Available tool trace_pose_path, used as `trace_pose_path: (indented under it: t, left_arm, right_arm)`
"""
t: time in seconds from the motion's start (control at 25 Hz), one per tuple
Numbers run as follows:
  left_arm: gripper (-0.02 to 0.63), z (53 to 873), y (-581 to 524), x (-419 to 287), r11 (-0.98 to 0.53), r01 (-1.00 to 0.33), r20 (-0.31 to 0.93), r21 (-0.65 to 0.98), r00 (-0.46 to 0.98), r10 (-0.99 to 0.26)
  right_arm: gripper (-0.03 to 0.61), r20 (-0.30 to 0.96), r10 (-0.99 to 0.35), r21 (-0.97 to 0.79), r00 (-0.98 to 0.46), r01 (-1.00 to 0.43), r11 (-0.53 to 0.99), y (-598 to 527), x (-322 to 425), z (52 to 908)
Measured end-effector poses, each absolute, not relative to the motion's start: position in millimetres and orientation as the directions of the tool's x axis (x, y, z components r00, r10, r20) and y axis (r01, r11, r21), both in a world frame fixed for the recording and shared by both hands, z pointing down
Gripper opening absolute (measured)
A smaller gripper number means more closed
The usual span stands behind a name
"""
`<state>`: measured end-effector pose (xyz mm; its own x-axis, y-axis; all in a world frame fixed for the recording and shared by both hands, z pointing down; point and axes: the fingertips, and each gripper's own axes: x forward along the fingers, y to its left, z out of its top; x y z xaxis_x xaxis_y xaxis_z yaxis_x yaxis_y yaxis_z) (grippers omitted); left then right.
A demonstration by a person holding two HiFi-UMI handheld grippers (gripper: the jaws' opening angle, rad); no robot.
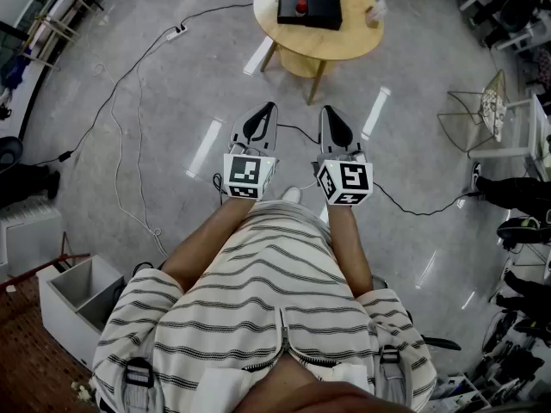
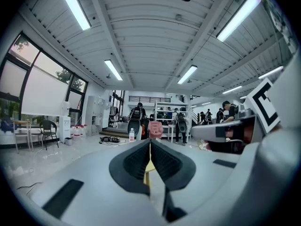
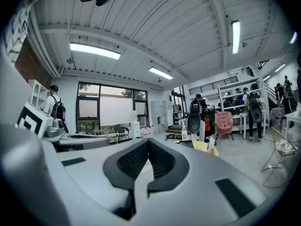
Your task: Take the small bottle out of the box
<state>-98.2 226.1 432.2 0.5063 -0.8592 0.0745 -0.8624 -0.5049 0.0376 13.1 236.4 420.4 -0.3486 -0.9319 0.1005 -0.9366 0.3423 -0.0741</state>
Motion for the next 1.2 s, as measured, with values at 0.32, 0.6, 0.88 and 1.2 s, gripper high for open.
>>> trace_pose_path:
  t: [0.32, 0.6, 0.88, 1.2]
  left_arm:
    - [0.023, 433, 227, -92, -0.494, -0.868, 0.074, 0.041, 0.496, -0.865]
    - [0.023, 436, 225, -80, -0.487, -0.872, 0.086, 0.048, 0.489, -0.868]
    - [0.023, 437, 223, -67, -0.468, -0.883, 0.091, 0.041, 0.470, -0.878]
    - [0.021, 446, 225, -52, -0.435, -0.899, 0.105, 0.053, 0.438, -0.893]
  right_arm:
    - [0.011, 0.103, -0.928, -0.073, -0.359, -0.933, 0.353, 238, 19, 423]
    - [0.011, 0.105, -0.921, -0.082, -0.376, -0.926, 0.368, 235, 31, 426]
    - [0.011, 0.096, -0.916, -0.084, -0.388, -0.921, 0.381, 233, 47, 427]
    - [0.012, 0.103, -0.904, -0.088, -0.415, -0.909, 0.407, 230, 67, 433]
